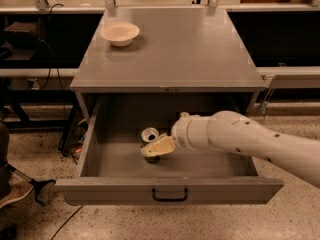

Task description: Place green can into top drawer

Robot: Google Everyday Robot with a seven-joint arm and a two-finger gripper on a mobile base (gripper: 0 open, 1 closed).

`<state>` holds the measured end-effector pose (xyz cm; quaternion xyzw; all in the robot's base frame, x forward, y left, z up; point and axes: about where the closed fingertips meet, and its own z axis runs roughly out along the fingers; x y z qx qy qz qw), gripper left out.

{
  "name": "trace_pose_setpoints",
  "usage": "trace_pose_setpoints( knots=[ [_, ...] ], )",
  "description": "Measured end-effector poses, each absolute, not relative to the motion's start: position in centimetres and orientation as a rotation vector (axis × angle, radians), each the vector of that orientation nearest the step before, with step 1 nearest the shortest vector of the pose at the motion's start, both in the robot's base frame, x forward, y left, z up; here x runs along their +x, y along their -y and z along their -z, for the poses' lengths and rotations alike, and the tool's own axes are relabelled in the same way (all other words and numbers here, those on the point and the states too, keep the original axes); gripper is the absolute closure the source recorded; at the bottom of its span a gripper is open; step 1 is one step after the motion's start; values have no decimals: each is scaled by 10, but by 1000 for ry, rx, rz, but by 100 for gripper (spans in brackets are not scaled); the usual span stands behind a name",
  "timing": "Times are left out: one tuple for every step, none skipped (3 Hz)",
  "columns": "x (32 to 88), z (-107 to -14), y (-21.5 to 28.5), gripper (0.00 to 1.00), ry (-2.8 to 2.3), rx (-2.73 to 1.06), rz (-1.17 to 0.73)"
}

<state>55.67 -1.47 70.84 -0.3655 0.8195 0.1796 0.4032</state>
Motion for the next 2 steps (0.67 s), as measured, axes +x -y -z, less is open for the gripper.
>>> trace_pose_setpoints(
  knots=[
    [549, -750, 42, 0, -1977, -813, -454],
    [546, -749, 63, 0, -1994, -779, -424]
  ],
)
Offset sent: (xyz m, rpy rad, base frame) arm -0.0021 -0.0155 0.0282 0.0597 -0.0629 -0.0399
